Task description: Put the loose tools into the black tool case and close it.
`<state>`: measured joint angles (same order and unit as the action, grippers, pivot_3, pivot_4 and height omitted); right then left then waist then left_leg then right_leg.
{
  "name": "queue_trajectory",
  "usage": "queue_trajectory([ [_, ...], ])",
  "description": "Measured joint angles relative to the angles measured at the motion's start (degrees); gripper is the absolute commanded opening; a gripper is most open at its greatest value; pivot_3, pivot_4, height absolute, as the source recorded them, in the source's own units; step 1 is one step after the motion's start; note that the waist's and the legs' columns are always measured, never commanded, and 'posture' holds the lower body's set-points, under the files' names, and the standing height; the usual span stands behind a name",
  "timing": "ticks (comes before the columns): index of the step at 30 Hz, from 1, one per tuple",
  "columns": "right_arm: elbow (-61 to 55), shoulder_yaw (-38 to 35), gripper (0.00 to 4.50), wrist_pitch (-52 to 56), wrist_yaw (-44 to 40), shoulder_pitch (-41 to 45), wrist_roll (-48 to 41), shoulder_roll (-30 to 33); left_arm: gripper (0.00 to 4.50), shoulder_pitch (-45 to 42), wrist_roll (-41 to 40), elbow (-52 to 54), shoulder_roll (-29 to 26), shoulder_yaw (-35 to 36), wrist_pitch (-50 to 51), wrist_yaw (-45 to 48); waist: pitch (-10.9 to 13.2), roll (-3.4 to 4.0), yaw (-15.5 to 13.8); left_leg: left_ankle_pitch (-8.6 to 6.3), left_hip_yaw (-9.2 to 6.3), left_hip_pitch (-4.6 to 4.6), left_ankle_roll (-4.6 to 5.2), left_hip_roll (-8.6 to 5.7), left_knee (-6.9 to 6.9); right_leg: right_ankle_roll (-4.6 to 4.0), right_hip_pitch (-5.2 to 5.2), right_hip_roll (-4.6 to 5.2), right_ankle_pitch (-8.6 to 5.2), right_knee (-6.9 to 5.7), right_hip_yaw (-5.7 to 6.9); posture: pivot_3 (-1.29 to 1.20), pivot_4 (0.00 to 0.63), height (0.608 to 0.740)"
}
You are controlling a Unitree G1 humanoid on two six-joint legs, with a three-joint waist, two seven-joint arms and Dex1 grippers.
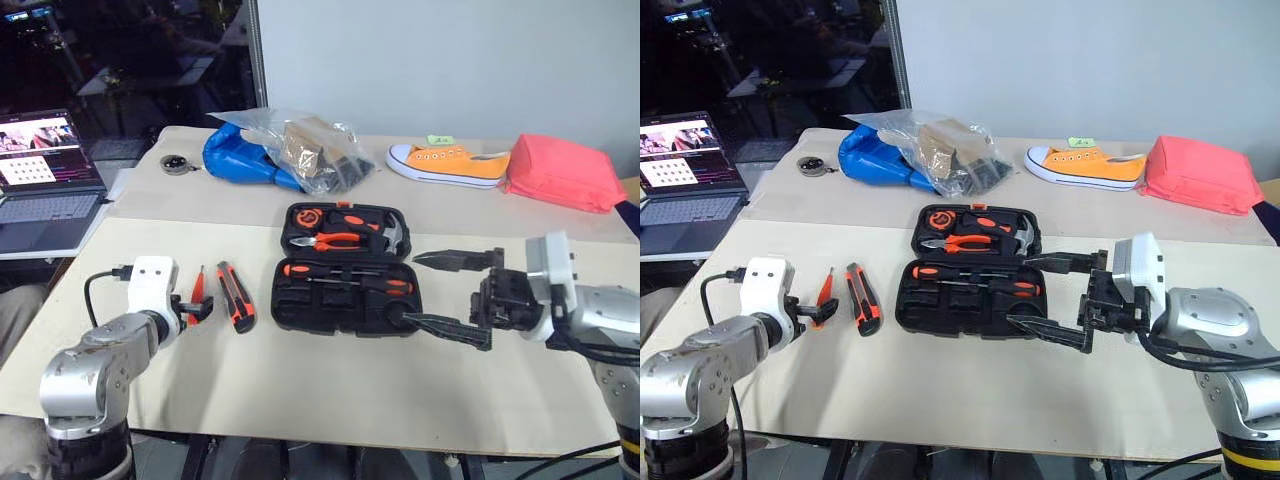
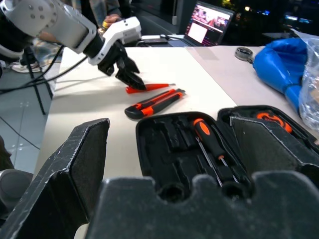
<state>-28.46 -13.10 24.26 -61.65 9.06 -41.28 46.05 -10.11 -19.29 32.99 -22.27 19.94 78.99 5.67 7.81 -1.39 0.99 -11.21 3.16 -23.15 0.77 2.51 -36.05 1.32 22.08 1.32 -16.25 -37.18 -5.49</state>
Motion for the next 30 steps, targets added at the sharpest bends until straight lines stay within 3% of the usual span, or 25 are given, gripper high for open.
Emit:
queue_trajectory([
  [4,0.9,0.9,4.5,0.0,-0.6,1.3,0.0,0.1,4.48,0.0,1.0,-2.4,3.0,0.1,-1.1,-1.0,0.0,0.01,-0.1,0.0,-0.01,-0.01,0.0,0.01,0.05,-0.03,0.04,-0.06,0.0,0.0,-0.01,0.0,0.15,0.74],
  [5,1.0,0.9,4.5,0.0,-0.7,1.3,0.0,0.2,3.96,-0.1,1.2,-2.6,3.2,0.2,-1.7,-1.2,0.0,0.01,-0.1,0.0,-0.01,-0.03,0.0,0.01,0.07,-0.03,0.05,-0.06,0.0,0.0,-0.01,0.0,0.15,0.74],
  [8,1.0,0.9,4.5,0.0,-0.9,1.3,0.0,0.7,3.1,-0.1,1.4,-3.8,3.5,0.8,-3.2,-1.2,-0.1,0.08,-0.2,0.0,0.0,-0.04,0.0,0.0,0.13,-0.04,0.07,-0.04,-0.01,0.01,-0.02,0.0,0.15,0.74],
  [9,1.0,0.9,4.5,0.0,-1.0,1.3,0.0,0.7,3.03,-0.1,1.4,-4.0,3.7,0.8,-3.7,-1.1,-0.1,0.08,-0.2,0.0,-0.01,-0.04,0.0,0.0,0.13,-0.04,0.07,-0.03,-0.01,0.01,-0.02,0.0,0.15,0.74],
  [15,1.0,0.9,4.5,0.0,-1.2,1.2,0.0,0.8,0.65,2.1,2.2,-4.8,2.2,0.1,-7.5,-0.1,-0.1,0.09,-0.2,0.0,0.02,-0.02,0.0,-0.02,0.1,-0.03,0.04,0.04,0.0,0.01,-0.03,0.0,0.15,0.74],
  [16,1.0,0.9,4.5,0.0,-1.2,1.0,0.0,0.8,0.44,2.3,2.1,-4.7,2.1,0.0,-8.0,0.5,-0.1,0.09,-0.2,0.0,0.02,-0.03,0.0,-0.01,0.1,-0.03,0.04,0.04,0.0,0.01,-0.02,0.0,0.15,0.74],
  [20,0.9,0.8,4.5,0.0,-0.8,0.4,0.1,0.7,0.44,3.5,-0.1,-4.0,1.4,0.3,-10.8,4.6,0.0,0.05,-0.2,0.0,0.02,-0.11,0.0,0.0,0.11,-0.03,0.1,0.03,-0.01,0.05,-0.01,0.0,0.15,0.74],
  [25,0.7,0.2,4.5,0.0,0.1,-1.6,0.0,0.7,0.44,-1.4,-7.9,-0.8,-11.7,-0.2,-17.9,21.5,0.0,-0.02,-0.3,0.0,0.06,-0.09,-0.01,0.03,0.14,-0.07,0.12,0.03,-0.02,0.06,0.03,0.0,0.15,0.74],
  [27,0.5,-1.0,4.5,-0.1,0.4,-3.1,0.0,0.7,0.44,-5.5,-9.3,-1.5,-20.3,-6.3,-21.9,32.3,0.0,-0.01,-0.3,0.0,0.11,-0.11,-0.01,-0.02,0.13,-0.07,0.1,0.04,-0.03,0.1,0.07,0.0,0.15,0.74],
  [30,0.4,-1.9,4.5,-0.1,0.5,-4.4,0.1,0.8,0.44,-12.1,-9.0,-5.3,-27.0,-16.8,-28.5,45.3,-0.1,0.05,-0.4,0.0,0.23,-0.08,-0.01,-0.1,0.15,-0.06,0.1,0.09,-0.04,0.15,0.01,0.0,0.15,0.74],
])
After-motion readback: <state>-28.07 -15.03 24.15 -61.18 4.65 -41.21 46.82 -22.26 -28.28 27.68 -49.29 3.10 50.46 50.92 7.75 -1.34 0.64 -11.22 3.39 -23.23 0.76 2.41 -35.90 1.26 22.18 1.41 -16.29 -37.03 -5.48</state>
